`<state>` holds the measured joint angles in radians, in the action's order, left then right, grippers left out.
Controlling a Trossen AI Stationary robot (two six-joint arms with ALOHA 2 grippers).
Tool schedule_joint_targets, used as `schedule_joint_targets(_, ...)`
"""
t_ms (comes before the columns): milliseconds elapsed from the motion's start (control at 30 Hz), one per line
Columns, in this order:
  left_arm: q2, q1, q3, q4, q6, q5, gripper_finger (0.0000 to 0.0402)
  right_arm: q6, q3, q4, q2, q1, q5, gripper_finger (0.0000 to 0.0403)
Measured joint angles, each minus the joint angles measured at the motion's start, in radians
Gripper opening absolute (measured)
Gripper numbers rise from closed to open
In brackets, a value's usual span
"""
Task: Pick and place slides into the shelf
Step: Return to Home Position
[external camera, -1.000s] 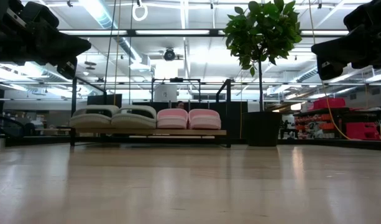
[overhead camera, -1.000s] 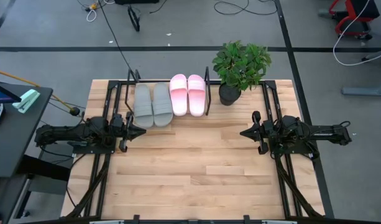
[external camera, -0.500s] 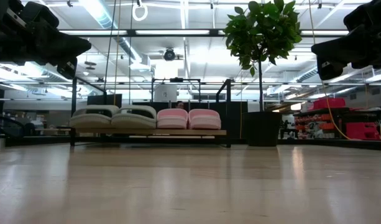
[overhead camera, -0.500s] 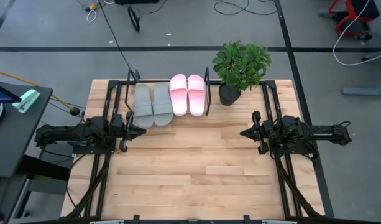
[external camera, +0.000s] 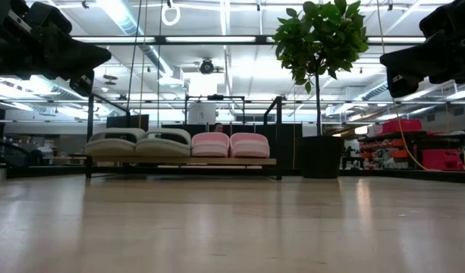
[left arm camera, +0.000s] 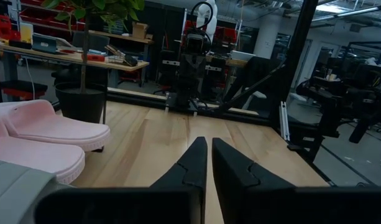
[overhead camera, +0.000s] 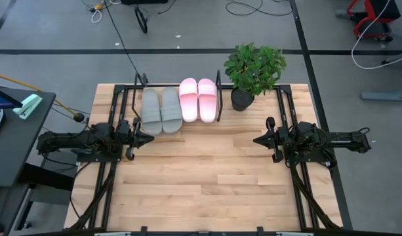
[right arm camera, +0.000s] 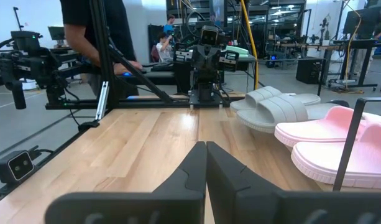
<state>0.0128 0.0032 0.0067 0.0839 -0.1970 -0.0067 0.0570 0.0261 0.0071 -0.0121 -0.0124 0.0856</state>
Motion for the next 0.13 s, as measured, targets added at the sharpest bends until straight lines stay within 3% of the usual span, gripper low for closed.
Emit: schedule_joint_targets(133, 0.0, 0.0, 0.0, 0.0, 0.0, 0.0, 0.0036, 0.0, 0.0, 0.0, 0.0, 0.0, 0.0, 0.0013)
